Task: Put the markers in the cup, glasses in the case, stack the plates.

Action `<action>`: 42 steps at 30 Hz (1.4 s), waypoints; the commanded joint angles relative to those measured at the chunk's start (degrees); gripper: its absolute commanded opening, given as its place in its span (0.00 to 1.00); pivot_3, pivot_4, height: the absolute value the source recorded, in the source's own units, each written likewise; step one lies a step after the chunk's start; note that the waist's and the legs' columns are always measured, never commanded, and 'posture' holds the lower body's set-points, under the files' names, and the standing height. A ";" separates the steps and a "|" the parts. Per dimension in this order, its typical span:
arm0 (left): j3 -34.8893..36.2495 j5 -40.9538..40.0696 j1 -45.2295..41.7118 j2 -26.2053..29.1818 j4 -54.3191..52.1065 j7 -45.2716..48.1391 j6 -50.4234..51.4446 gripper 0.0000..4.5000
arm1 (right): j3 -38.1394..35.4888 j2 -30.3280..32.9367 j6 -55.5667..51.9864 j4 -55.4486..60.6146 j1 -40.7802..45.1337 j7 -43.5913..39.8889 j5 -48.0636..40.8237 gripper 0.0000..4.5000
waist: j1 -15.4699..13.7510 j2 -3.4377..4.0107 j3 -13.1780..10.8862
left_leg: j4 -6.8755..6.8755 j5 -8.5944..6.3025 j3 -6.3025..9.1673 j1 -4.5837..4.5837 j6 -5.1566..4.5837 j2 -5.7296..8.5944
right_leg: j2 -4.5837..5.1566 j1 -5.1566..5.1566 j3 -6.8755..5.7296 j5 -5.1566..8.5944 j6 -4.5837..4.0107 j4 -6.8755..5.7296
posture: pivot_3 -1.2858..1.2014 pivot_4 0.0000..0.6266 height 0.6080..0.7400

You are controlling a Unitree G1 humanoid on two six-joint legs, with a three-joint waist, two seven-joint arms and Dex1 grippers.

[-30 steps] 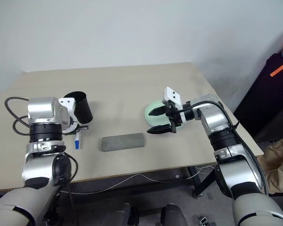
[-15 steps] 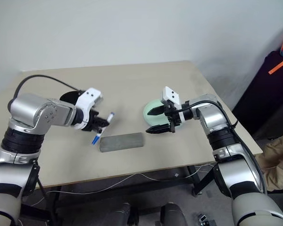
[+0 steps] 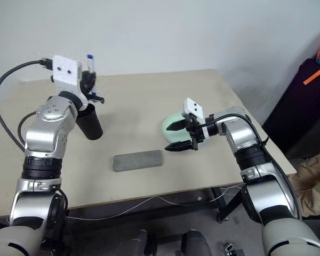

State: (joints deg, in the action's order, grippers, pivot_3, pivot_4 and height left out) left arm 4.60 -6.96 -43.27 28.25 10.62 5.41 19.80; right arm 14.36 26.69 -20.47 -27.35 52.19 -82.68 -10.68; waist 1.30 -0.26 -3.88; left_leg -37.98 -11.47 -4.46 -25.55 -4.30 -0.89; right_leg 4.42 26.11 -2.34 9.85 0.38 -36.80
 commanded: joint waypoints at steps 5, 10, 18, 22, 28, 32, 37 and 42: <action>4.49 3.80 1.02 -1.09 5.24 -5.02 -13.50 0.02 | -2.51 0.85 1.54 -0.70 3.47 0.65 -0.65 1.00 | -0.17 0.00 0.00 | -0.10 0.00 -0.01 -0.01 -0.01 -0.09 | -0.01 -0.03 -0.01 -0.07 0.00 0.00 | 0.52 0.00 0.99; 5.37 4.08 2.54 -1.52 6.25 -4.85 -15.33 0.02 | -4.50 1.81 2.07 -4.54 6.40 0.18 -1.31 1.00 | -0.19 -0.01 0.01 | -0.14 0.01 -0.06 -0.01 -0.02 -0.10 | -0.02 -0.03 -0.02 -0.16 -0.02 0.00 | 0.52 0.00 0.99; 5.73 4.81 3.81 -2.50 6.85 -5.05 -16.97 0.02 | -8.52 2.44 0.47 -8.88 10.92 -1.33 -3.64 1.00 | -0.12 -0.02 0.01 | -0.15 0.01 -0.08 -0.01 -0.01 -0.17 | -0.15 -0.02 -0.02 -0.19 -0.05 0.02 | 0.52 0.00 0.99; 5.89 5.12 4.46 -2.91 7.35 -5.30 -17.95 0.02 | -9.00 2.59 0.55 -9.65 11.48 -1.67 -3.76 1.00 | -0.14 -0.02 0.01 | -0.15 0.02 -0.08 -0.01 0.01 -0.23 | -0.22 -0.02 -0.02 -0.21 -0.08 0.03 | 0.52 0.00 0.99; 5.97 5.42 5.98 -3.63 8.02 -5.88 -18.28 0.02 | -9.27 2.66 0.92 -10.45 11.96 -1.30 -3.77 1.00 | -0.11 -0.02 0.01 | -0.21 0.02 -0.28 -0.01 0.02 -0.61 | -0.36 -0.01 0.03 -0.27 -0.18 0.04 | 0.52 0.00 0.99; 5.63 5.81 6.14 -3.83 9.06 -6.02 -19.22 0.02 | -9.43 2.71 0.70 -10.20 11.89 -1.19 -3.83 1.00 | -0.12 -0.02 0.01 | -0.21 0.06 -0.60 -0.01 0.08 -0.72 | -0.41 0.04 0.03 -0.29 -0.21 0.03 | 0.52 0.00 0.99; 6.08 5.43 5.52 -4.55 11.56 -6.13 -20.34 0.10 | -9.71 2.74 0.08 -9.76 11.96 -1.27 -3.93 1.00 | -0.12 -0.02 0.01 | -0.21 0.06 -0.80 -0.01 0.08 -0.82 | -0.38 0.09 0.03 -0.29 -0.21 0.03 | 0.52 0.00 0.99; 5.90 5.52 4.56 -5.27 14.37 -6.07 -22.45 0.46 | -9.82 2.50 -0.13 -9.64 12.02 -1.17 -3.89 1.00 | -0.11 -0.02 0.01 | -0.21 0.05 -0.96 -0.01 0.09 -0.93 | -0.38 0.18 0.03 -0.33 -0.25 0.03 | 0.52 0.00 0.99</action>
State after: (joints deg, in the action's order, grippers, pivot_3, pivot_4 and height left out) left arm 9.88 -1.75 -36.50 22.79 25.70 -0.33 -0.69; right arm 6.03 28.52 -20.60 -38.05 62.29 -83.86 -13.44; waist 1.19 -0.28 -3.87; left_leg -38.19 -11.42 -5.42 -25.56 -4.21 -1.83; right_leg 4.04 26.30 -2.32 9.51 0.12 -36.76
